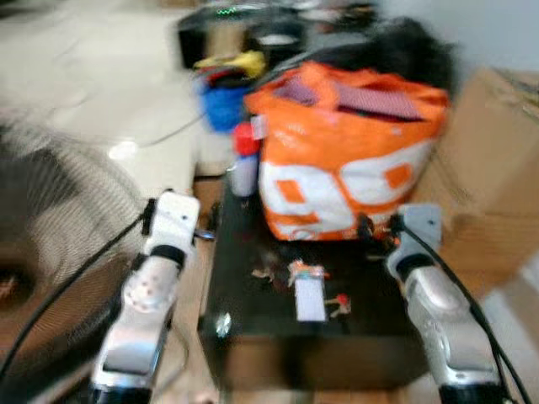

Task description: Hang keys on a hook

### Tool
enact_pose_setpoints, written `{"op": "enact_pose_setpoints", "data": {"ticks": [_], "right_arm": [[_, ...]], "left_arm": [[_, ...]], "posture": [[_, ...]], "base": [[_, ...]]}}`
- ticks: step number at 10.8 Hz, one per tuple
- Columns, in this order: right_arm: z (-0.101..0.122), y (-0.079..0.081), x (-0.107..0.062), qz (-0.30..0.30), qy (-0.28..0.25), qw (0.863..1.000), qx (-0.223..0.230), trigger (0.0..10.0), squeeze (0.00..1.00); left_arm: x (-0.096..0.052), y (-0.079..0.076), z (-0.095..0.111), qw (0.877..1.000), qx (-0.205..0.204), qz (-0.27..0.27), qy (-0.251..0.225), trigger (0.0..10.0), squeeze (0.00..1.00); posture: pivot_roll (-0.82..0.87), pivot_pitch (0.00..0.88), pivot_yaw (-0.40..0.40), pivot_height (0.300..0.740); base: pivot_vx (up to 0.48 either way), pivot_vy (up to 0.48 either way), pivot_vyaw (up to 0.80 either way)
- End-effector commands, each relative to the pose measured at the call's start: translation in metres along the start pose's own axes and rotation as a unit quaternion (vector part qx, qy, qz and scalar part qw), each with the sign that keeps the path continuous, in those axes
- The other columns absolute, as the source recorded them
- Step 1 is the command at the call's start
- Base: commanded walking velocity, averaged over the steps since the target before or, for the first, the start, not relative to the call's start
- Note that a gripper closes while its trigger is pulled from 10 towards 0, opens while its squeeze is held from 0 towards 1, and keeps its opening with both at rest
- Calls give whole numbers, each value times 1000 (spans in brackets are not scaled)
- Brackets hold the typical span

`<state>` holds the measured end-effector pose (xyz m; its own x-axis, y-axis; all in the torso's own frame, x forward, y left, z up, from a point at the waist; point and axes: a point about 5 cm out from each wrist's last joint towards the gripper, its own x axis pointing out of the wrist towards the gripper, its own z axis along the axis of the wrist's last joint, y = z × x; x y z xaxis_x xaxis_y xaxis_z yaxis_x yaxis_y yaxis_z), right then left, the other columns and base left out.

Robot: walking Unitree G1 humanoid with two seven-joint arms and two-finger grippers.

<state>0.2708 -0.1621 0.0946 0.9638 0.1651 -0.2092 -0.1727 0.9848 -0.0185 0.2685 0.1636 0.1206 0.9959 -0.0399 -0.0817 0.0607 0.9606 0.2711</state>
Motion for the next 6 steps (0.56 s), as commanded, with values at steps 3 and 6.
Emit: {"op": "enact_pose_setpoints", "data": {"ticks": [3, 6], "right_arm": [[-10, 9, -6, 71, 34, 996, -39, 10000, 0], [-29, 22, -1, 110, 93, 989, -10, 10000, 0]], "left_arm": [[-5, -7, -7, 999, 4, -30, 16, 10000, 945], [-22, -16, -39, 983, 73, -145, 85, 10000, 941]], "posture": [[-30, 0, -25, 740], [-30, 0, -33, 740]], "base": [[0, 0, 0], [0, 0, 0]]}}
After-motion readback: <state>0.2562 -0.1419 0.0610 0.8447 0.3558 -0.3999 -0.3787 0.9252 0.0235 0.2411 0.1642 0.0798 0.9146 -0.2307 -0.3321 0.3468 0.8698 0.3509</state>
